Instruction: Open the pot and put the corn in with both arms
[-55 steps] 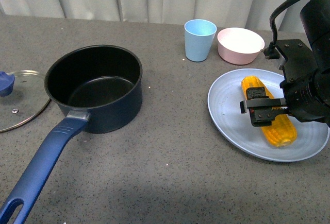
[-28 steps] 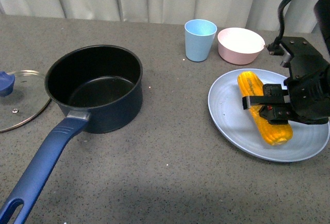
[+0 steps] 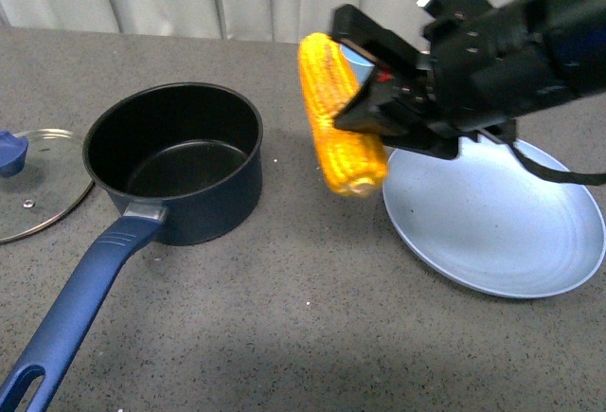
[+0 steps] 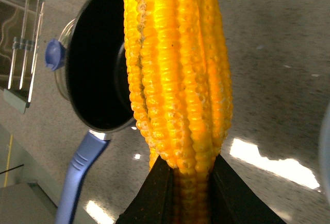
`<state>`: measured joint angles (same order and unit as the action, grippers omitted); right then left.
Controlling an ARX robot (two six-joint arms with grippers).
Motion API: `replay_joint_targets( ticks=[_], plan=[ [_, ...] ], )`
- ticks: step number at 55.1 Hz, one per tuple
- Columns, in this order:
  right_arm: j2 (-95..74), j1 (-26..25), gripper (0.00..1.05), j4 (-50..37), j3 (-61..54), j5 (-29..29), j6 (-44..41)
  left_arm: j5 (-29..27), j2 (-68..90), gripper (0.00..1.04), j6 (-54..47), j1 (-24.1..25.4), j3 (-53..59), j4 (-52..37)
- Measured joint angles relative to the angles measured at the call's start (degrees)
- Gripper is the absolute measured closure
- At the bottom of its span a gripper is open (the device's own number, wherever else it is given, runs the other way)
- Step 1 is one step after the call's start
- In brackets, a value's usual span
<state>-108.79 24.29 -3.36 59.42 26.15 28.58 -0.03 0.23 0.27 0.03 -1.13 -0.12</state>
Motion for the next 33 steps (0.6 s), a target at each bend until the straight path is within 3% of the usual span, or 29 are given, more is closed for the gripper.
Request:
replay_joint_targets(
  ticks=[13,33],
  plan=[
    [-8.17,8.09,0.93,2.56,11.96,-0.57,4.63,0.04,0.00,0.06,0.00,0.00,0.00,0.00],
    [-17.57,11.72,0.93,5.46,24.61,-2.34,8.41,0.02,0.00,0.06,0.00,-0.02,0.00,0.00]
  ],
)
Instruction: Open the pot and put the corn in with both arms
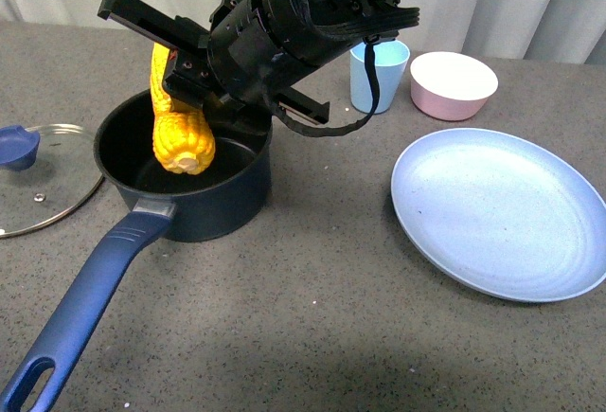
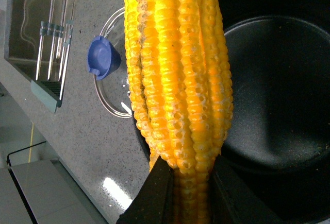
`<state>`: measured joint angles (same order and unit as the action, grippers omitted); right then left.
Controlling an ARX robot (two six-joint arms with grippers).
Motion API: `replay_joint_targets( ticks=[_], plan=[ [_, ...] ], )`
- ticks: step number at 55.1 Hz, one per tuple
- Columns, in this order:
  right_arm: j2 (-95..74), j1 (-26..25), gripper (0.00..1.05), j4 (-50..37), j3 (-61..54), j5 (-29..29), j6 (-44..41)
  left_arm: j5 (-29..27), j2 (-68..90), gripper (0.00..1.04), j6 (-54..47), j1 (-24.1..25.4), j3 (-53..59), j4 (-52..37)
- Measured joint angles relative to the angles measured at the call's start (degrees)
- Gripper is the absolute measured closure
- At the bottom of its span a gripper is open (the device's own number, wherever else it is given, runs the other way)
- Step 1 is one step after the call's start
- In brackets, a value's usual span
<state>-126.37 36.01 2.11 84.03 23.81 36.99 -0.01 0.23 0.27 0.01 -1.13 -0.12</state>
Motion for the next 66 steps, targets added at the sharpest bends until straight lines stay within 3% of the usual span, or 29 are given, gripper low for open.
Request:
replay_joint_targets(
  ticks=[17,30,42,46,49,60,66],
  plan=[
    [-2.12,-0.07,0.93,0.96,2.97,-1.62,0.63,0.00,0.00,0.06,0.00,0.00,0.00,0.00],
    [-2.54,-0.13,0.47,0.52,3.34,-2.34,1.03,0.00,0.00,0.06,0.00,0.00,0.00,0.00],
    [-1.77,-0.66,0.12,-0.42,2.32,-2.36,1.18,0.02,0.00,0.06,0.00,0.00,0.00,0.00],
    [-0.59,-1.03,0.08,-1.29,0.83,-3.37,1.14,0.02,0.00,0.06,0.00,0.02,0.00,0.00],
    [1.57,-1.62,0.10,-3.10,-1.62,-4.85,0.39,0.00,0.00,0.06,0.00,0.02,0.00,0.00],
    [15.87,-5.42,0.09,-13.03,-16.24,-18.47,-9.64,0.02,0.00,0.06,0.00,0.00,0.00,0.00],
    [25.27,-8.59,0.09,-22.71,-27.19,-28.52,-17.94,0.00,0.00,0.06,0.00,0.02,0.00,0.00]
  ],
)
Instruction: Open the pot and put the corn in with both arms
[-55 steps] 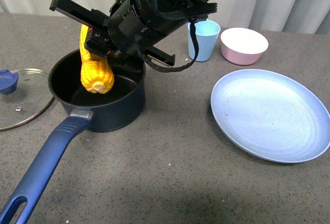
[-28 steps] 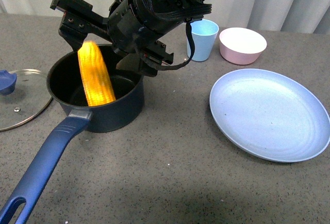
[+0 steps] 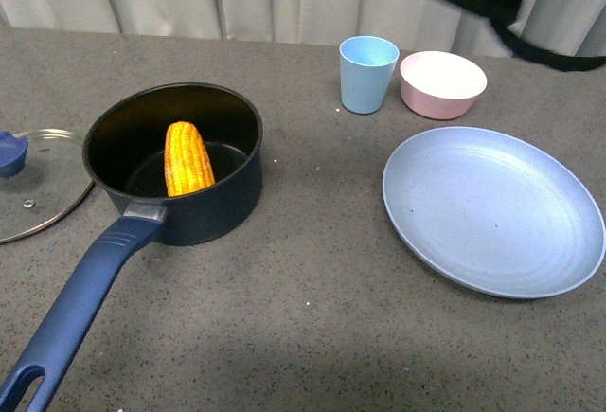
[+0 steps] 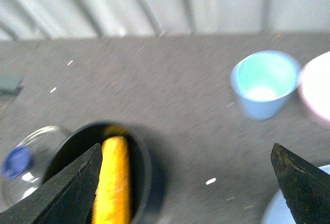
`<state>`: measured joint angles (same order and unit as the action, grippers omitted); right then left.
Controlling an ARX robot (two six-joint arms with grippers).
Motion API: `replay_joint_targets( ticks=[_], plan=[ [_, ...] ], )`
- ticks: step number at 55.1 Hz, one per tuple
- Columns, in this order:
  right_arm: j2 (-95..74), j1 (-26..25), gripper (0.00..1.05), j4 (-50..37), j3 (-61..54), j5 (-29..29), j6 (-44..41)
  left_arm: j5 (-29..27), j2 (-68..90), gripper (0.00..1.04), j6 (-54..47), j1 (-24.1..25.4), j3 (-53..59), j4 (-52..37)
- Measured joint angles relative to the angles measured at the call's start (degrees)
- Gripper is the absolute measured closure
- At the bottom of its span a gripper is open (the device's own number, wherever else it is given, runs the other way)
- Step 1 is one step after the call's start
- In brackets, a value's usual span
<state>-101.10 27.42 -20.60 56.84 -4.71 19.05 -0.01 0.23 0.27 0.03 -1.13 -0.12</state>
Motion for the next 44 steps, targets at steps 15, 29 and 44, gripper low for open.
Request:
replay_joint_targets(
  ticks=[15,29,44],
  plan=[
    [18.97,-9.68,0.09,-13.88,-23.67,-8.68,-16.37,0.00,0.00,0.06,0.00,-0.02,0.00,0.00],
    [38.03,-17.53,0.09,-11.26,-38.77,-6.27,-19.15,0.00,0.00,0.06,0.00,0.00,0.00,0.00],
    [50.99,-22.95,0.39,-23.10,-51.69,0.87,-19.69,0.00,0.02,0.06,0.00,-0.02,0.00,0.00]
  ],
)
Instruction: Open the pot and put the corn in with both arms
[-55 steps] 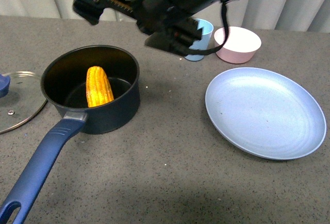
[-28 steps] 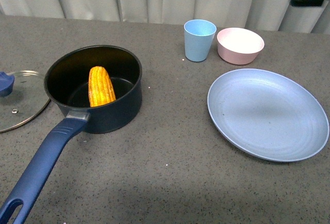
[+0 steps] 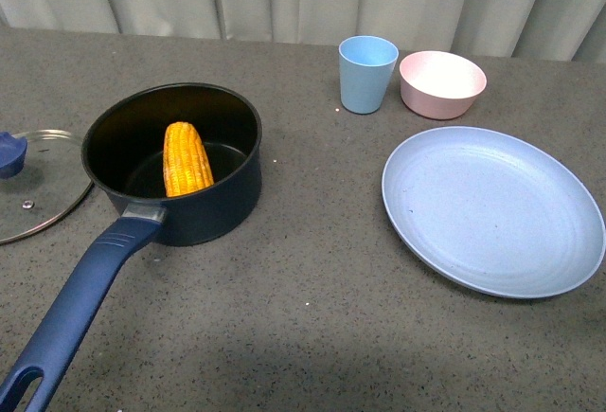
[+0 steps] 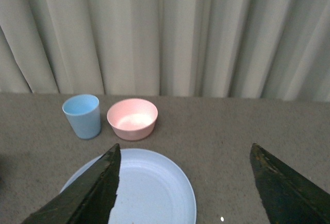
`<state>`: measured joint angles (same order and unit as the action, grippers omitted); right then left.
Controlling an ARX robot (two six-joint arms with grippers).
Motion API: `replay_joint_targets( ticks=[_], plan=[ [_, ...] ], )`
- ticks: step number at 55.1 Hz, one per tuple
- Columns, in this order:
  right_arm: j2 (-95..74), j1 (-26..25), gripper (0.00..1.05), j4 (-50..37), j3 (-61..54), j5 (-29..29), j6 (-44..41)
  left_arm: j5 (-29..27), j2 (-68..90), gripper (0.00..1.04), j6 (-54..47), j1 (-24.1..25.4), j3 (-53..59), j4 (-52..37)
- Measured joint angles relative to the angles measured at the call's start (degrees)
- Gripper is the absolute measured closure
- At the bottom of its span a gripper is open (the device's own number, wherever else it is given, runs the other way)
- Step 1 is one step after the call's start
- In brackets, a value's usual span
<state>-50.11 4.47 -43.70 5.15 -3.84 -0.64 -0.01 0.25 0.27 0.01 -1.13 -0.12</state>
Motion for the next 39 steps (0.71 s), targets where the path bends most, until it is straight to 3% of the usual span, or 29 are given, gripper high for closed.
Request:
replay_joint_targets(
  ticks=[2,6,21,39],
  plan=[
    [1.49,-1.95,0.46,0.37,-0.50,2.91,0.00,0.00,-0.02,0.06,0.00,0.00,0.00,0.00],
    [2.23,-3.89,0.60,-2.05,-2.62,3.32,0.02,0.00,-0.02,0.06,0.00,0.00,0.00,0.00],
    [11.89,-4.37,1.04,6.56,-4.59,3.72,-0.11,0.00,-0.02,0.06,0.00,-0.02,0.00,0.00],
    [22.82,-4.37,1.04,16.55,-4.85,3.74,0.11,0.02,-0.02,0.06,0.00,-0.02,0.00,0.00]
  ],
)
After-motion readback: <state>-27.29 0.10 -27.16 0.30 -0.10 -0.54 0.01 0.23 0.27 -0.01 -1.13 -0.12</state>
